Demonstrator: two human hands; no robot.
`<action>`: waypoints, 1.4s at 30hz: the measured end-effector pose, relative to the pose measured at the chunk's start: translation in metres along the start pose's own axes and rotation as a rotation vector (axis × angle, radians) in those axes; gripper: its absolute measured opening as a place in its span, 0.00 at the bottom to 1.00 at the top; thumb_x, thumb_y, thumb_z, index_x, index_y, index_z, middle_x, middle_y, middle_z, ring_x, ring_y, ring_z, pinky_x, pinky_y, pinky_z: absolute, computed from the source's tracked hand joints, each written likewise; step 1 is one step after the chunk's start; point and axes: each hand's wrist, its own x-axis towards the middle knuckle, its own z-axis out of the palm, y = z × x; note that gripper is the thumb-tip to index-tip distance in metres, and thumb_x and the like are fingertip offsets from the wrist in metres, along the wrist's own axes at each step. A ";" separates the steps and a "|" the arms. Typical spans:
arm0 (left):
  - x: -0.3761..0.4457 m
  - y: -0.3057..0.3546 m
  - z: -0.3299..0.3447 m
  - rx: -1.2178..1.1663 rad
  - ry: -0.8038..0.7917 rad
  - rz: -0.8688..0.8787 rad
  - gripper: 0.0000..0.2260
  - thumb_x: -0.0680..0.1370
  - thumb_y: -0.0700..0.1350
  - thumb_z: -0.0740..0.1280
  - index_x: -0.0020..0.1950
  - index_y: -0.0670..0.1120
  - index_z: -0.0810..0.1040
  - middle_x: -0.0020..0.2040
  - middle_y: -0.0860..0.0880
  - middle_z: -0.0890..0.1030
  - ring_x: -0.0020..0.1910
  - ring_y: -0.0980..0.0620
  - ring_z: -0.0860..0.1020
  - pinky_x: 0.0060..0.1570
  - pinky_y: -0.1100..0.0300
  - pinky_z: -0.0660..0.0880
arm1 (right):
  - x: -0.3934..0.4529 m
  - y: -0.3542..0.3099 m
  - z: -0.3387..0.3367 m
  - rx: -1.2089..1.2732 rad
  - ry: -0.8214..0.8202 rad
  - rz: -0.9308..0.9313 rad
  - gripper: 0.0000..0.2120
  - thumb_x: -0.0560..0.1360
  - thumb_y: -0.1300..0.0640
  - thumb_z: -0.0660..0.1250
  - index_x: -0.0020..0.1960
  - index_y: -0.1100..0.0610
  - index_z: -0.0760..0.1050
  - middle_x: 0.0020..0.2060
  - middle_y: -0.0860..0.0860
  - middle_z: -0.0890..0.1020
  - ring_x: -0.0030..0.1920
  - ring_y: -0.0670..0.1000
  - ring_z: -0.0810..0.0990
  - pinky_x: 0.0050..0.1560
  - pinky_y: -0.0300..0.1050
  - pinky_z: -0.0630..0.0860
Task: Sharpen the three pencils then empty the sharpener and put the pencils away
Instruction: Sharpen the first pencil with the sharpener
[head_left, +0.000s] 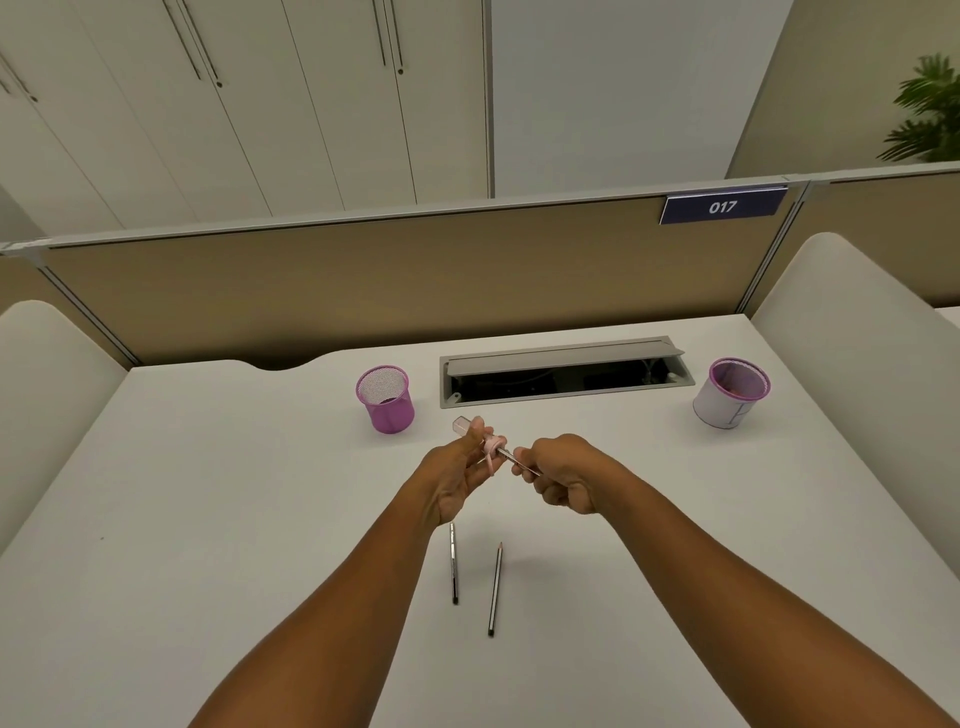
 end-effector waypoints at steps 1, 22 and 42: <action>0.001 0.002 0.001 -0.001 0.010 0.004 0.14 0.76 0.51 0.68 0.54 0.40 0.80 0.54 0.40 0.83 0.50 0.43 0.83 0.47 0.55 0.81 | 0.000 0.000 0.000 -0.012 0.006 -0.037 0.12 0.80 0.57 0.61 0.46 0.64 0.77 0.35 0.54 0.73 0.29 0.47 0.63 0.27 0.37 0.60; -0.003 0.007 0.002 -0.065 -0.013 0.029 0.13 0.78 0.49 0.66 0.52 0.39 0.79 0.51 0.39 0.83 0.49 0.44 0.83 0.49 0.56 0.80 | -0.004 -0.007 0.001 -0.156 0.121 -0.057 0.14 0.79 0.56 0.58 0.40 0.61 0.77 0.32 0.52 0.73 0.29 0.47 0.65 0.27 0.39 0.61; -0.009 0.009 0.017 -0.049 0.018 -0.028 0.07 0.79 0.44 0.65 0.49 0.40 0.78 0.40 0.42 0.86 0.40 0.46 0.85 0.47 0.54 0.80 | -0.004 -0.012 -0.006 -0.104 0.122 0.032 0.14 0.80 0.57 0.58 0.41 0.62 0.78 0.34 0.52 0.72 0.28 0.46 0.62 0.25 0.37 0.58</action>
